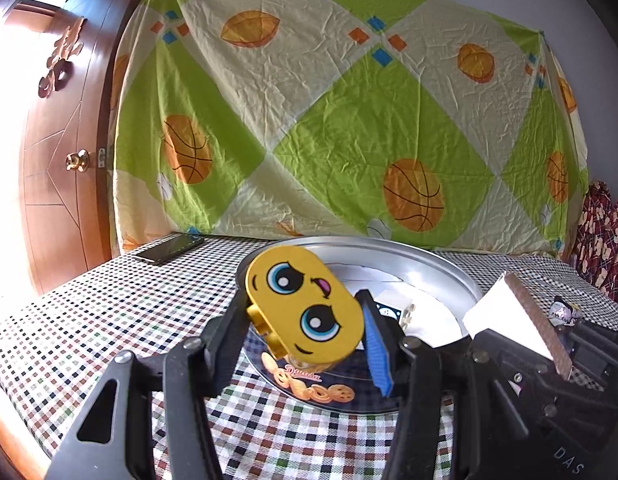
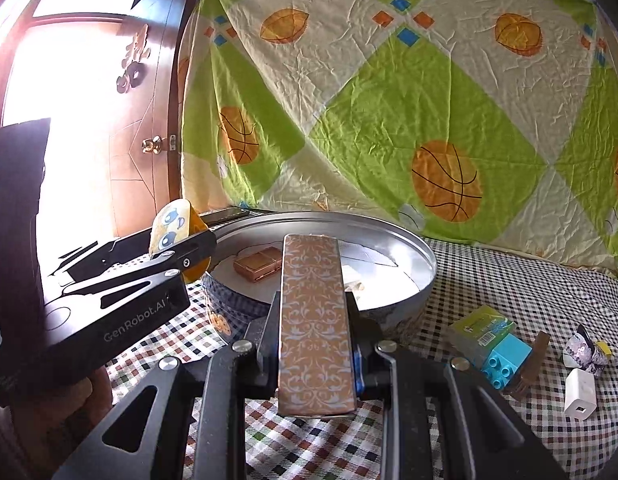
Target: Organize rigid objects
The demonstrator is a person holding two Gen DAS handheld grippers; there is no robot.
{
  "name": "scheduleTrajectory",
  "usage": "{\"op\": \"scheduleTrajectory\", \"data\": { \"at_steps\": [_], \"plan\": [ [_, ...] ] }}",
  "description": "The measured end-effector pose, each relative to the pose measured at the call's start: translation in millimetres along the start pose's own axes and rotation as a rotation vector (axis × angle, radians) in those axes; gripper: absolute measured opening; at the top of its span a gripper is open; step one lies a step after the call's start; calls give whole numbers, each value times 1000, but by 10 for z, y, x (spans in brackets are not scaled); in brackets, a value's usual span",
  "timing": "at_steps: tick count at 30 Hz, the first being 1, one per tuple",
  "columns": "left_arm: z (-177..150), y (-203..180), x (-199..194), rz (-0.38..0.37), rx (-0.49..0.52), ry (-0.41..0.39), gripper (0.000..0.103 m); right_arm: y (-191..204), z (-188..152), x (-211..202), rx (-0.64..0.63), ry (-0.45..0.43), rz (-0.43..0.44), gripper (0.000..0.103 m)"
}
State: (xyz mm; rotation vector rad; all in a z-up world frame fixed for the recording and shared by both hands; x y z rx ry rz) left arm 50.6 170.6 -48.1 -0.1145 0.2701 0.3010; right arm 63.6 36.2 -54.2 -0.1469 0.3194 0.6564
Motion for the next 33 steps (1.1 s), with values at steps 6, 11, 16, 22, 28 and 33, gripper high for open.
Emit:
{"op": "scheduleTrajectory", "data": {
  "at_steps": [6,11,16,22,28,33],
  "plan": [
    [10,57,25,8,-7,8,53,38,41,24,-7,1,12,28],
    [26,59,51,2,-3,26,53,18,92,39,-15,-4,9,28],
    [62,1,82,-14,15,39,53,-18,97,85,9,20,32,28],
    [216,-114,196,-77,31,102,53,-169,265,143,45,28,39,28],
    [347,-213,466,-102,59,183,53,-495,509,339,78,57,13,28],
    [379,-260,732,-123,73,262,53,-674,600,629,99,116,13,28]
  ]
}}
Point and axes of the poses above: each gripper's, at about its wrist camera, not at the fingertips, and x roughly the way its jaws point, y to its left, z to its top, the point moved 5 cm from there along x, roughly the way its jaws point, and after that the axes turned 1 degree about z, right-handed, at the moved point
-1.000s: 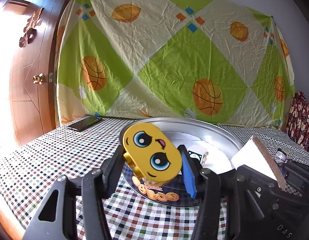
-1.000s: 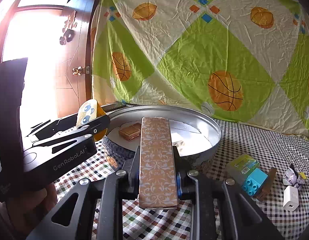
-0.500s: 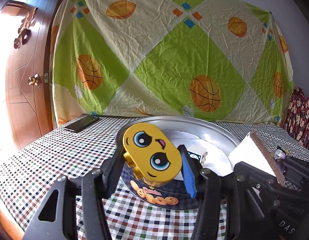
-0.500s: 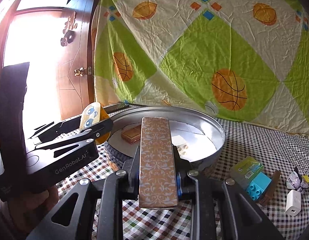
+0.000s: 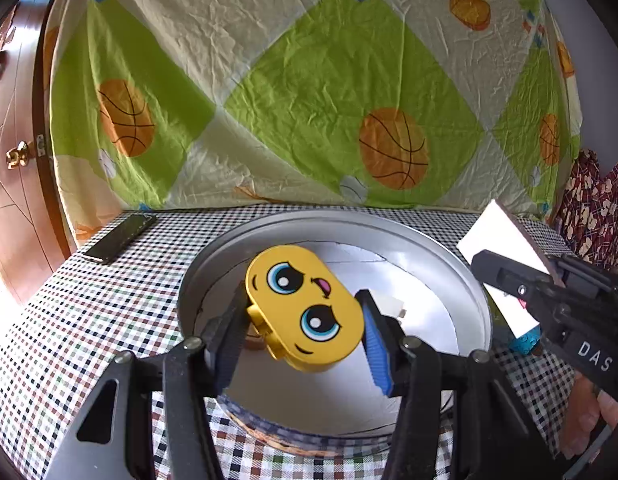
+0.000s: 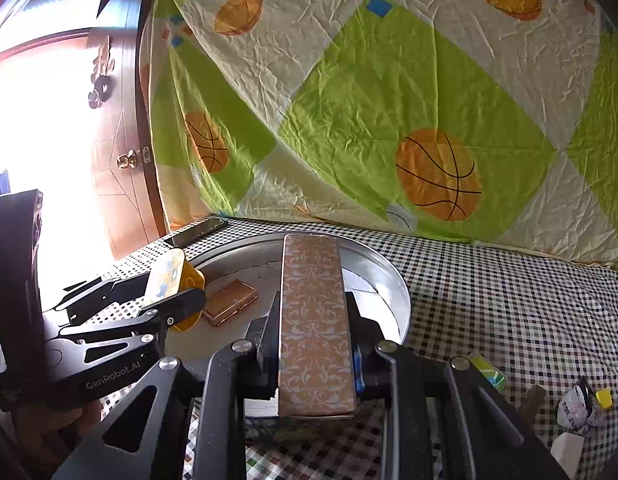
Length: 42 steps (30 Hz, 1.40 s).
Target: Organize rigid objects
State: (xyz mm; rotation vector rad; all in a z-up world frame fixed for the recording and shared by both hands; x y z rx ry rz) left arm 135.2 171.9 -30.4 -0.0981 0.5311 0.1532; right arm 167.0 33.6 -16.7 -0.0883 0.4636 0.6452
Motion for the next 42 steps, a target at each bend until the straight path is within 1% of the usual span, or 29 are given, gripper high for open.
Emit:
{"op": "scheduleTrajectory", "data": {
  "at_steps": [4,5,7,10,13,21,24,25,26,27,28,30,31,33,36,40,42],
  "plan": [
    [33,8,234,-1,7,86,53,-56,63,296,-21,56,-21,28],
    [36,18,279,4,7,102,53,-60,69,378,-30,72,-28,28],
    [49,-5,350,26,37,127,53,-70,73,514,-39,99,-33,28],
    [77,-28,414,57,65,141,53,-95,53,672,-47,135,-55,28],
    [95,-29,474,65,79,161,53,-121,22,779,-40,160,-58,28],
    [79,-60,578,92,126,196,53,-173,-10,914,-39,193,-72,28],
    [81,-45,605,108,128,193,54,-193,-6,937,-26,195,-75,29],
    [80,-36,605,115,128,190,54,-203,-5,938,-20,195,-77,37],
    [82,-30,610,126,129,190,54,-208,-5,935,-12,194,-73,52],
    [85,-18,608,141,131,178,55,-208,-3,923,-4,188,-64,59],
    [88,-5,598,157,132,171,57,-204,-4,901,-2,181,-65,63],
    [98,27,561,168,124,154,66,-205,4,860,-3,167,-68,63],
    [101,34,526,166,117,144,68,-215,15,820,-1,153,-74,63],
    [107,41,465,174,111,121,77,-256,39,736,17,127,-84,64],
    [94,26,336,164,91,83,80,-353,37,555,49,100,-83,69],
    [24,-101,85,123,70,9,81,-531,-77,177,67,68,-93,69],
    [-28,-236,-35,94,77,-27,81,-659,-168,-42,70,49,-121,69]
  ]
}}
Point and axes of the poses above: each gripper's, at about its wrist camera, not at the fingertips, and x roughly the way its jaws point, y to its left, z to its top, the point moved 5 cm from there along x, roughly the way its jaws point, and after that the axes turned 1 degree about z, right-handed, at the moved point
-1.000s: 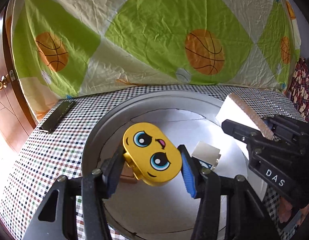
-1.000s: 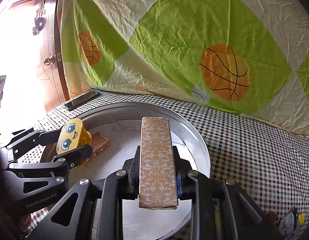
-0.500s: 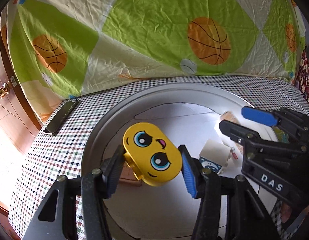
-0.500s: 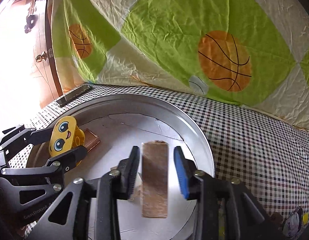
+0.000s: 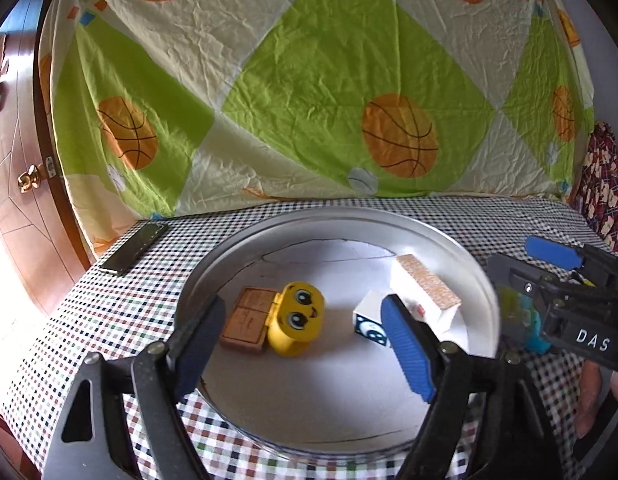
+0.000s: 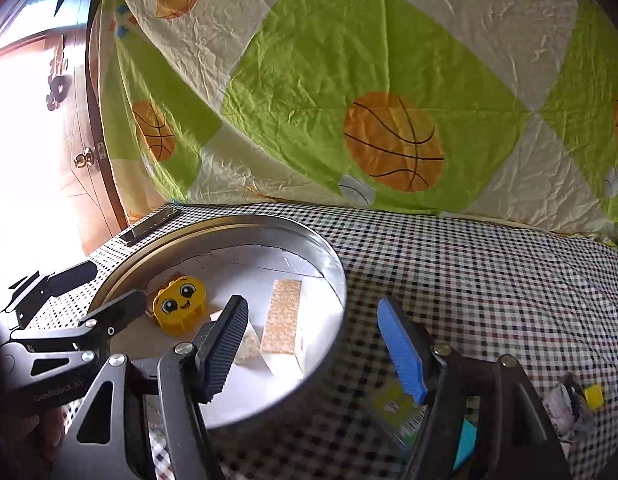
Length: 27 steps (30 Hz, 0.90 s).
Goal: Organize rigid objects
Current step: 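Move the left tool to the blue lego block while the right tool approaches the white charger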
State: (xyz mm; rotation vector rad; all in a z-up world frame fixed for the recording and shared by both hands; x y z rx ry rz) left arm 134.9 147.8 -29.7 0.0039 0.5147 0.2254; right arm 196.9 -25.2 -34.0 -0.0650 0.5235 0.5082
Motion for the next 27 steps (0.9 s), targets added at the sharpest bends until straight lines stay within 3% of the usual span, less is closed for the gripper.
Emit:
{"op": "scheduleTrajectory", "data": {
  "at_steps": [6,11,19,23,27],
  "plan": [
    [-117,-561,-241,-101,52,-57,81,-797,-409,-542,131,-18,-138,69],
    [-163,-1018,-282,-177,91,-52,81,-1270,-690,-695,206,19,-224,69],
    [-256,-1661,-130,-264,160,26,81,-1423,-884,-618,235,137,-212,69],
    [-302,-1863,18,-300,174,92,68,-1457,-1028,-465,252,234,-184,65],
    [-361,-2037,154,-340,198,166,52,-1449,-1031,-458,256,246,-172,59]
  ]
}}
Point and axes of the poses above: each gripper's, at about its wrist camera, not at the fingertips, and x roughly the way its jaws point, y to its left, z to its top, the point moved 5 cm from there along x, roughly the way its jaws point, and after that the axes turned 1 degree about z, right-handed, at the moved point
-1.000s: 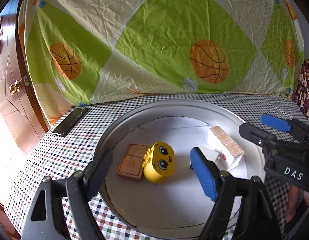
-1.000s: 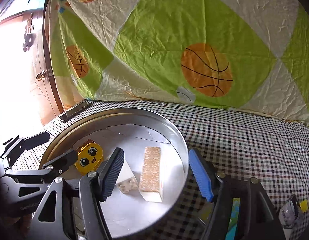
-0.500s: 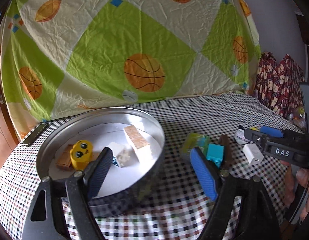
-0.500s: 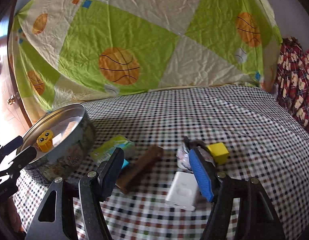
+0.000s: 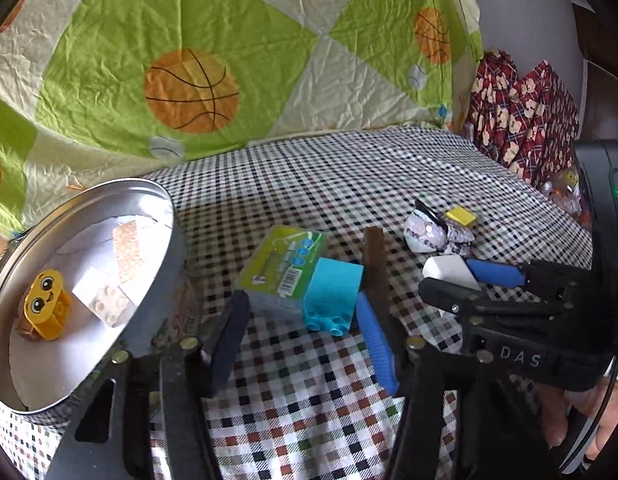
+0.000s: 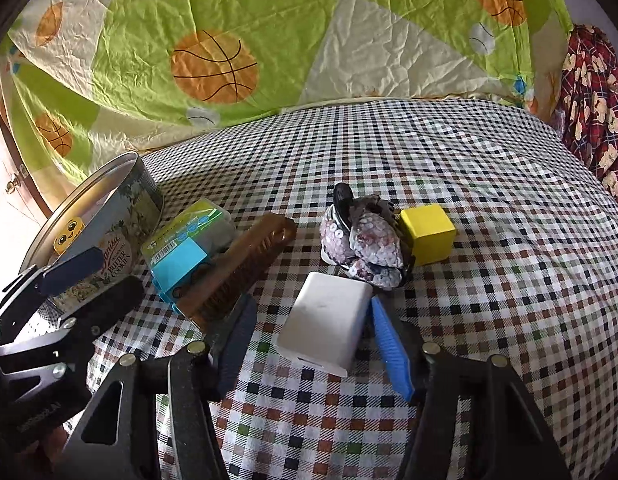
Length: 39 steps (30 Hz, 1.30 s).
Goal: Organize rigid objects
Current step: 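Move the left tool to the blue lego block while the right tool approaches the white charger, then close the left tool on the blue lego block while the right tool grasps the white charger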
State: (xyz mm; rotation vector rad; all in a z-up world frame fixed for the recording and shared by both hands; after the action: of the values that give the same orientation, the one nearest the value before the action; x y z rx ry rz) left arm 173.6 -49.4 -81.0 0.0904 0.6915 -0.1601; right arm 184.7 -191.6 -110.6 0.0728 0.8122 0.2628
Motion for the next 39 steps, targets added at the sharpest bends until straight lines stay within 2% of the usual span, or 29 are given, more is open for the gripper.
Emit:
{"op": "scheduleTrajectory", "data": {
  "at_steps": [2,7,11,14,19,23,26,27,29,32,34,35,36,37,38,39],
  "plan": [
    [-1,-43,51,-21,3,17,52,-5,3,14,6,13,12,54],
    [23,-140,194,-67,28,63,51,-26,13,23,17,26,16,53],
    [68,-139,248,-73,21,64,46,-40,25,23,27,29,20,51],
    [59,-187,229,-89,43,60,31,-42,34,11,38,24,21,49],
    [54,-210,243,-96,56,63,31,-78,40,-25,53,20,2,45],
    [96,-214,294,-98,40,69,43,-86,47,-21,45,33,-7,46],
    [109,-205,320,-116,24,74,43,-97,52,-30,47,34,-5,46],
    [107,-212,315,-118,27,72,37,-92,54,-33,48,34,-4,46],
    [106,-233,299,-110,40,67,33,-85,63,-37,47,34,-6,45],
    [100,-221,293,-112,33,69,32,-97,68,-44,54,34,-2,45],
    [100,-189,307,-118,15,74,35,-90,69,-41,47,39,-7,45],
    [100,-183,313,-121,10,76,39,-87,72,-41,46,40,-9,45],
    [100,-165,318,-112,4,78,48,-87,76,-42,45,41,-9,45],
    [100,-149,326,-107,-3,81,50,-88,80,-42,45,41,-9,45],
    [99,-148,322,-120,-5,82,50,-88,82,-45,45,42,-8,45],
    [95,-153,322,-132,-4,83,42,-93,84,-48,47,42,-6,45]
  ]
}}
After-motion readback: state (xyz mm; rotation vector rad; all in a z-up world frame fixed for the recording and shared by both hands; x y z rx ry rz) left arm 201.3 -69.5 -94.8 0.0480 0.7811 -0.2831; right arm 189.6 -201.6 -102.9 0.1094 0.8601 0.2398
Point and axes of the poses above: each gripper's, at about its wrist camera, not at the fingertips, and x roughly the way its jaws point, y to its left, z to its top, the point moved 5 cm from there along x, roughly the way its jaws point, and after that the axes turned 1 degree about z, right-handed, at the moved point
